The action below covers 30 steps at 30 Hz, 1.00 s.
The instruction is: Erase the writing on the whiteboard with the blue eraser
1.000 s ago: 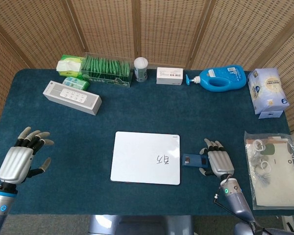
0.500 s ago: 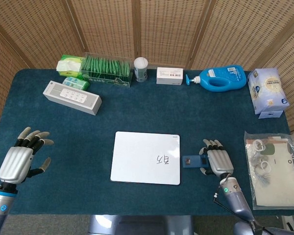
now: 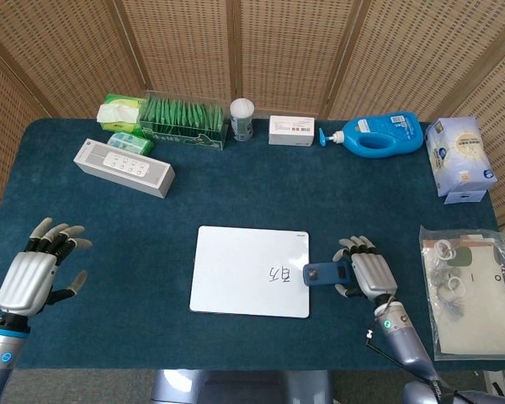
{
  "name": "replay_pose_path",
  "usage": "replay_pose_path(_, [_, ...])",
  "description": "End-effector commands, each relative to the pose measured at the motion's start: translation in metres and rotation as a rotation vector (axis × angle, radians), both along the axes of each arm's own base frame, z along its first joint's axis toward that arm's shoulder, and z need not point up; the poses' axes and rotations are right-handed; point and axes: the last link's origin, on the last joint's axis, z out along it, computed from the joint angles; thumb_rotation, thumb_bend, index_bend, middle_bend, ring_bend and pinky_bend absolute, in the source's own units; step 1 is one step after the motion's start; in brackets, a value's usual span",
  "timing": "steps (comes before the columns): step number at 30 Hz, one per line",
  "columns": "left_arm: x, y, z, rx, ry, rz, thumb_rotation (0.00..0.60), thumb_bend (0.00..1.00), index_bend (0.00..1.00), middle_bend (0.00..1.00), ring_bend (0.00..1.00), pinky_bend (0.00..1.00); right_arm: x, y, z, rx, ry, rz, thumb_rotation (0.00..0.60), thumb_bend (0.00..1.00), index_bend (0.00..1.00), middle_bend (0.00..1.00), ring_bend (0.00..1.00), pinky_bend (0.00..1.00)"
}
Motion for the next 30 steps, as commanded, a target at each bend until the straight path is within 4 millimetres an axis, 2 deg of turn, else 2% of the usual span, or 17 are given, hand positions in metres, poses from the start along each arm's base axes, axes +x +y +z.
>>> replay_pose_path(1, [0.000,0.000,0.001,0.004,0.004,0.001,0.600,0.44,0.31,0.22,0.17,0.04,0.017,-0.004,0.001,0.050,-0.137,0.016,0.600,0.28,0.74,0.18,0.00,0.00])
replay_pose_path(6, [0.001,0.000,0.005,0.015,0.012,0.003,0.600,0.44,0.31,0.22,0.17,0.04,0.028,-0.004,-0.004,0.089,-0.223,0.034,0.600,0.28,0.76,0.19,0.01,0.00])
replay_pose_path(14, [0.001,-0.001,0.009,0.027,0.028,0.010,0.600,0.44,0.31,0.22,0.17,0.04,0.052,-0.006,-0.023,0.136,-0.309,0.101,0.600,0.28,0.77,0.20,0.01,0.00])
replay_pose_path(20, [0.001,-0.003,0.014,0.038,0.035,0.012,0.600,0.44,0.31,0.22,0.17,0.04,0.072,-0.012,-0.051,0.145,-0.329,0.175,0.600,0.27,0.76,0.19,0.01,0.00])
replay_pose_path(30, [0.002,-0.006,0.020,0.056,0.042,0.016,0.600,0.44,0.31,0.22,0.17,0.04,0.075,-0.017,-0.078,0.147,-0.307,0.222,0.600,0.26,0.75,0.19,0.00,0.00])
